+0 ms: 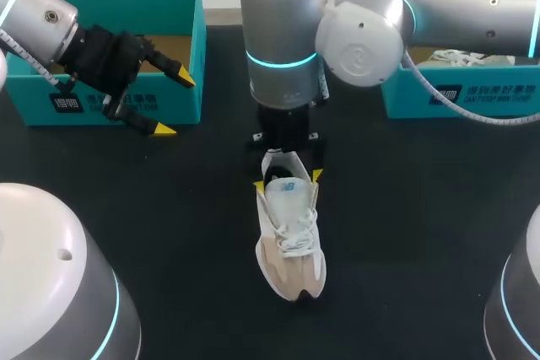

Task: Take the shoe out of the shoebox, open the shoe tongue, remove and reinsert the insole, then place the shoe into the shoebox

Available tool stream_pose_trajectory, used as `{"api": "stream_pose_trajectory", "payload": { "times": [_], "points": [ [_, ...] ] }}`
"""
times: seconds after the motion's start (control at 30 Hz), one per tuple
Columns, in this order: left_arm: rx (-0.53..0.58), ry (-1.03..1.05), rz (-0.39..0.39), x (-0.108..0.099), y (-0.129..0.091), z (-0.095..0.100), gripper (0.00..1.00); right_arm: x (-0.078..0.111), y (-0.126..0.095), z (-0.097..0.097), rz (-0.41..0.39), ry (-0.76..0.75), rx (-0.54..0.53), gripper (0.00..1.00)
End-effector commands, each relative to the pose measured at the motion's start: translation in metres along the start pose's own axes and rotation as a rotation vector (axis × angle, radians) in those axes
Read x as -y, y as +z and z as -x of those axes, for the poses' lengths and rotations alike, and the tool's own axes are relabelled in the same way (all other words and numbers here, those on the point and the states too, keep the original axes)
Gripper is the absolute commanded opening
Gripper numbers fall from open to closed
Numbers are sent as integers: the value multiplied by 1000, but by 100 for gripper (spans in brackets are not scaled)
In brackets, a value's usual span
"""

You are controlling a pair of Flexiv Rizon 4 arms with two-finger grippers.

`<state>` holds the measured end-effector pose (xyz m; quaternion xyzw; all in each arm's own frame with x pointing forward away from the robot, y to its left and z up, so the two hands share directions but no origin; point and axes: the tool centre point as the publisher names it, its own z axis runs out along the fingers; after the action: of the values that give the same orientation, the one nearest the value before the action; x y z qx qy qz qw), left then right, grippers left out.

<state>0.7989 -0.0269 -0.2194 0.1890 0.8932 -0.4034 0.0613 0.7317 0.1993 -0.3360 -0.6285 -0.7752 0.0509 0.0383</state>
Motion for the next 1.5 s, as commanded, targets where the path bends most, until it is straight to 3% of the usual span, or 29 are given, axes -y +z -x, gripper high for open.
{"api": "stream_pose_trajectory", "payload": {
  "times": [0.03, 0.23, 0.4, 0.6, 0.7, 1.0, 1.1, 1.3, 1.5],
  "points": [
    [-3, 0, 2, 0, 0, 0, 100, 4, -18, 2, 24, 8, 38, 100],
    [-3, 0, 2, 0, 0, 0, 100, 14, -39, 1, 57, 30, 76, 100],
    [-3, 0, 2, 0, 0, 0, 100, 29, -44, -8, 70, 61, 87, 100],
    [-3, 0, 2, 0, 0, 0, 100, 47, -41, -15, 57, 104, 84, 53],
    [-3, 0, 2, 0, 0, 0, 100, 53, -37, -17, 49, 122, 79, 47],
    [-3, 0, 2, 0, 0, 0, 100, 44, -15, -12, 44, 135, 70, 43],
    [-3, 0, 2, 0, 0, 0, 100, 39, -5, -9, 43, 134, 62, 45],
    [-3, 0, 2, 0, 0, 0, 100, 34, 12, -1, 24, 130, 47, 40],
    [-3, 0, 2, 0, 0, 0, 100, 32, -5, 1, 68, 125, 57, 34]
  ]
}}
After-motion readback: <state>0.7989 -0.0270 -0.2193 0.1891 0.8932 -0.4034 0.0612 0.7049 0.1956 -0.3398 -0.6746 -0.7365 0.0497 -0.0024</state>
